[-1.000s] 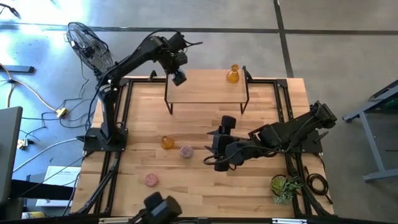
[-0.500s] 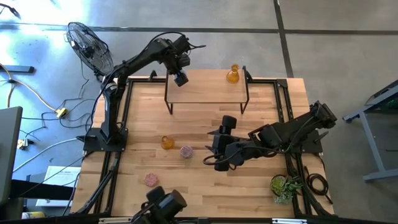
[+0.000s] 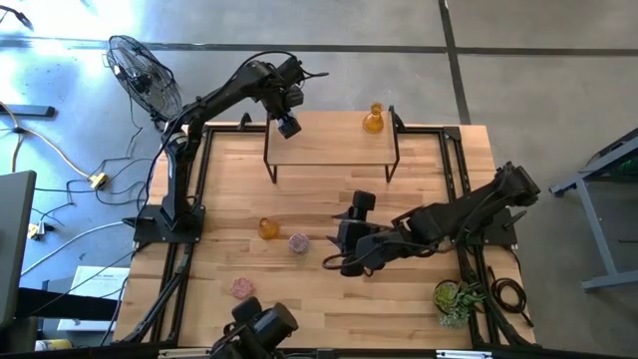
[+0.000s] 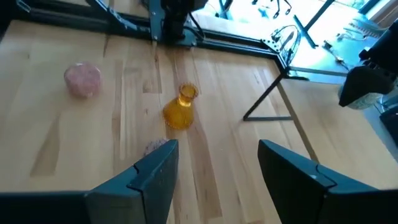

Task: Pick & Place candle stick holders
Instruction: Put the blue patterned candle on the shelf

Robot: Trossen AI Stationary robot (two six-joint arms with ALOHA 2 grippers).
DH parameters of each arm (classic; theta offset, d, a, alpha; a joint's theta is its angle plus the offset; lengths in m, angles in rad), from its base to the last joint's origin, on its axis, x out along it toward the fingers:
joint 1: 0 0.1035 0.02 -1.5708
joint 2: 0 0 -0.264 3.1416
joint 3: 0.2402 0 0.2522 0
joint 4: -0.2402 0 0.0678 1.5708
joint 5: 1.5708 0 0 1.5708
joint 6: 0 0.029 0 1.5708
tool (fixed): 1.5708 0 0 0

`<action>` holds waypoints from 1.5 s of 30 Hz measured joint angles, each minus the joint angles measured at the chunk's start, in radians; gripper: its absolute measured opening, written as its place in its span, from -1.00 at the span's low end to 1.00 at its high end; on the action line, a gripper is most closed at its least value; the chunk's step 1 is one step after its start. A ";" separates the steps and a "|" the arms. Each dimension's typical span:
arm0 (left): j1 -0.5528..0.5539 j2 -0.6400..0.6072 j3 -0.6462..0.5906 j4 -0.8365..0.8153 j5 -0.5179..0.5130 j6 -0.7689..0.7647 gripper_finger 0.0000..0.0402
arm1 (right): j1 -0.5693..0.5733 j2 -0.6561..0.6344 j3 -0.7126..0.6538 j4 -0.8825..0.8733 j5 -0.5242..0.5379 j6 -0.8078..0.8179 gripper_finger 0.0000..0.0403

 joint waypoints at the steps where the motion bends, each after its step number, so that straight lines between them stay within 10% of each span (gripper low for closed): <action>1: 0.000 0.000 0.000 0.001 0.000 0.000 0.45 | -0.001 0.000 -0.011 0.010 0.011 -0.012 0.08; 45: 0.005 -0.001 0.000 -0.012 0.080 -0.008 0.64 | -0.001 -0.004 -0.022 0.057 -0.045 -0.046 0.08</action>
